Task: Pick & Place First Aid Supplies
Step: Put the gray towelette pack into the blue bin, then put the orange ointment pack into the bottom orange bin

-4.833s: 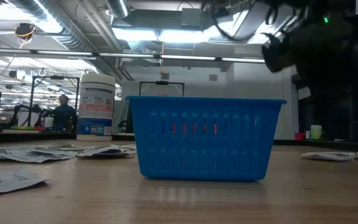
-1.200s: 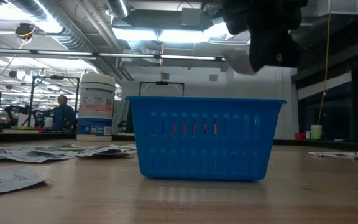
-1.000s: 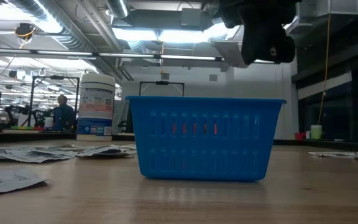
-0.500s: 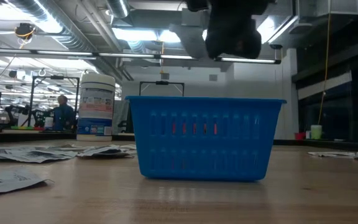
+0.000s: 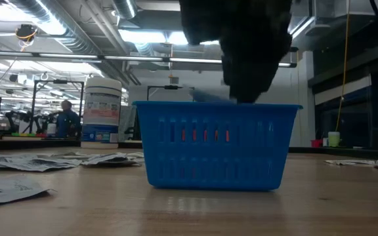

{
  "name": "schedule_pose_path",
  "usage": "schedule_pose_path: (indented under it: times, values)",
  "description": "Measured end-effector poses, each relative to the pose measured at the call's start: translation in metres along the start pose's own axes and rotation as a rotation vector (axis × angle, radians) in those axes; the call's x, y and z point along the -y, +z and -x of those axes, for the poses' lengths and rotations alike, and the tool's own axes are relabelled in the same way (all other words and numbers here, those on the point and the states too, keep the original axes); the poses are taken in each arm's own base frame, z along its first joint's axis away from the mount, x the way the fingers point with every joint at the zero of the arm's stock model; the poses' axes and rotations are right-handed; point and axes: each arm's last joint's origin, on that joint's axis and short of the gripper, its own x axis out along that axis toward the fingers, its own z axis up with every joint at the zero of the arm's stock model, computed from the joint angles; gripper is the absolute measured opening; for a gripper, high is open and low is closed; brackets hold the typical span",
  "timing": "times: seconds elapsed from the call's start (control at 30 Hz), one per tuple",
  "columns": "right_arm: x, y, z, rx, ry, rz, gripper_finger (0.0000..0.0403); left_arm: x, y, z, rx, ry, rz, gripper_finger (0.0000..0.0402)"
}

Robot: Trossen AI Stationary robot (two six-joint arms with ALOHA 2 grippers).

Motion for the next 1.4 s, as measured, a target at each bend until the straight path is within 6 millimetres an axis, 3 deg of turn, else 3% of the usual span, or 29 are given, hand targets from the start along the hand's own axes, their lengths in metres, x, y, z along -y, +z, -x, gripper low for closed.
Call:
schedule_pose_path:
  times: [0.3, 0.63, 0.77, 1.13, 1.4]
  values:
    - [0.001, -0.001, -0.01, -0.017, -0.011, 0.071, 0.0017, 0.0, 0.0, 0.0, 0.0, 0.0, 0.0, 0.0013]
    - [0.001, 0.0, -0.01, -0.013, -0.008, 0.04, 0.0131, 0.0, 0.0, 0.0, 0.0, 0.0, 0.0, 0.0012]
    - [0.0, 0.0, -0.006, -0.004, -0.002, 0.037, 0.0156, 0.0, 0.0, 0.0, 0.0, 0.0, 0.0, 0.0012]
    - [0.0, 0.004, 0.032, 0.08, 0.043, 0.004, 0.0163, 0.0, 0.0, 0.0, 0.0, 0.0, 0.0, 0.001]
    - [0.011, 0.01, 0.069, 0.165, 0.079, -0.072, 0.0163, 0.0, 0.0, 0.0, 0.0, 0.0, 0.0, 0.0012]
